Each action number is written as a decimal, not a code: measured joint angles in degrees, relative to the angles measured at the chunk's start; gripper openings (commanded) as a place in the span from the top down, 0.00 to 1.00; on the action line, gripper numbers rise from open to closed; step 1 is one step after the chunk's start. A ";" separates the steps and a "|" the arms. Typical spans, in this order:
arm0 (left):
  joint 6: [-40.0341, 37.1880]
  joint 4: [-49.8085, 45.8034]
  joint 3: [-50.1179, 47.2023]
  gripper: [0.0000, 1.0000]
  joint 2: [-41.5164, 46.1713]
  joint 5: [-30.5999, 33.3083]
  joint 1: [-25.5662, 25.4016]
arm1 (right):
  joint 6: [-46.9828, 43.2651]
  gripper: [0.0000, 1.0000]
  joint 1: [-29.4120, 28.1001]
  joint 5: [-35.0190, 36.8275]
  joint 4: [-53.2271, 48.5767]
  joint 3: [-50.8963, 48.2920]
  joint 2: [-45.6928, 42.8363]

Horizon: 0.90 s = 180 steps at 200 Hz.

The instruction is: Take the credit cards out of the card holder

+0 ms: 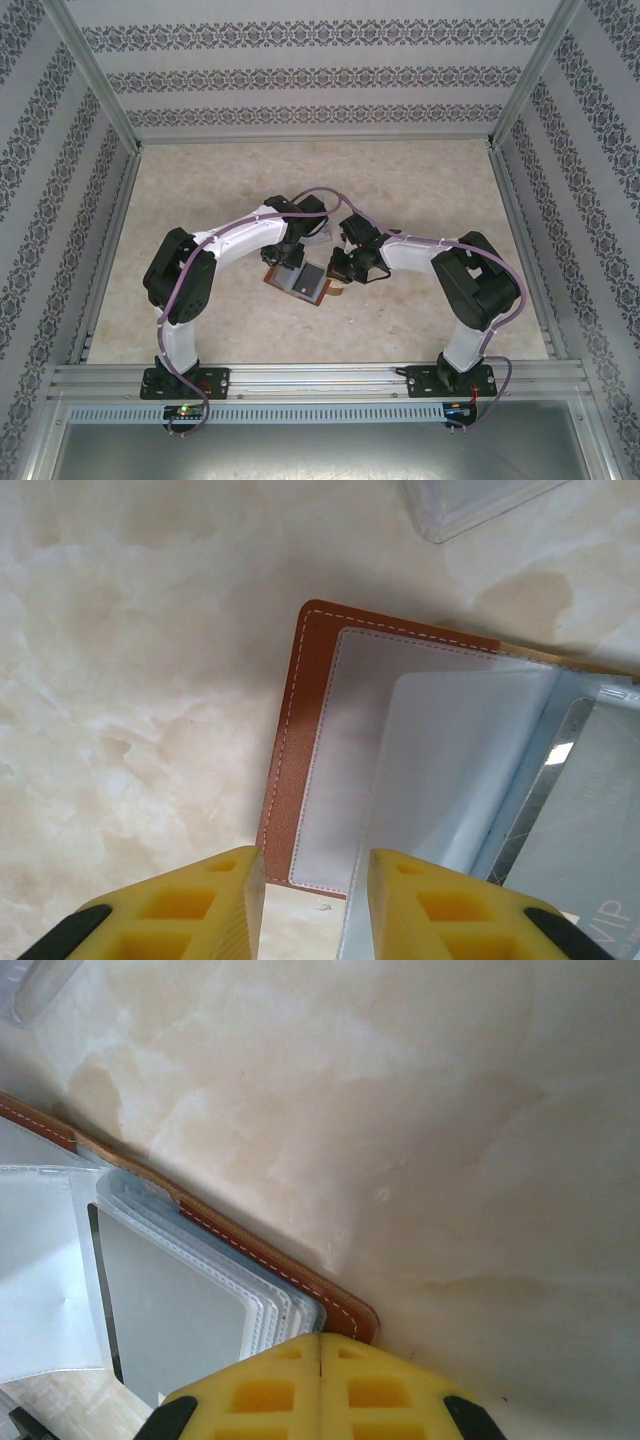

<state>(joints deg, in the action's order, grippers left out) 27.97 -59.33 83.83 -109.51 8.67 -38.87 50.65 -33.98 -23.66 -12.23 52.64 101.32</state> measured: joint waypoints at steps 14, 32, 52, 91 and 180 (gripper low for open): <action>-0.48 0.04 -0.02 0.64 -0.50 -0.15 0.35 | -0.02 1.00 0.00 0.00 0.00 0.00 0.00; -0.83 0.57 -0.39 0.64 -1.49 -0.70 0.98 | -0.04 1.00 0.00 0.00 -0.04 0.02 0.00; -1.03 1.46 -1.68 0.63 -2.93 -1.14 1.84 | -0.44 1.00 0.00 0.02 -0.22 0.13 0.00; -1.55 2.43 -3.82 0.63 -5.01 -2.58 3.06 | -1.62 0.99 0.00 0.17 -1.40 0.87 0.13; -1.01 6.47 -12.31 0.67 0.92 -11.43 3.39 | -6.54 0.91 0.87 0.66 -6.67 6.27 0.13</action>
<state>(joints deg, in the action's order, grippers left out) 26.96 -52.86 71.53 -108.60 -2.76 -35.48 44.12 -33.10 -23.00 -18.90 58.92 101.45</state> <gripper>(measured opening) 0.336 0.085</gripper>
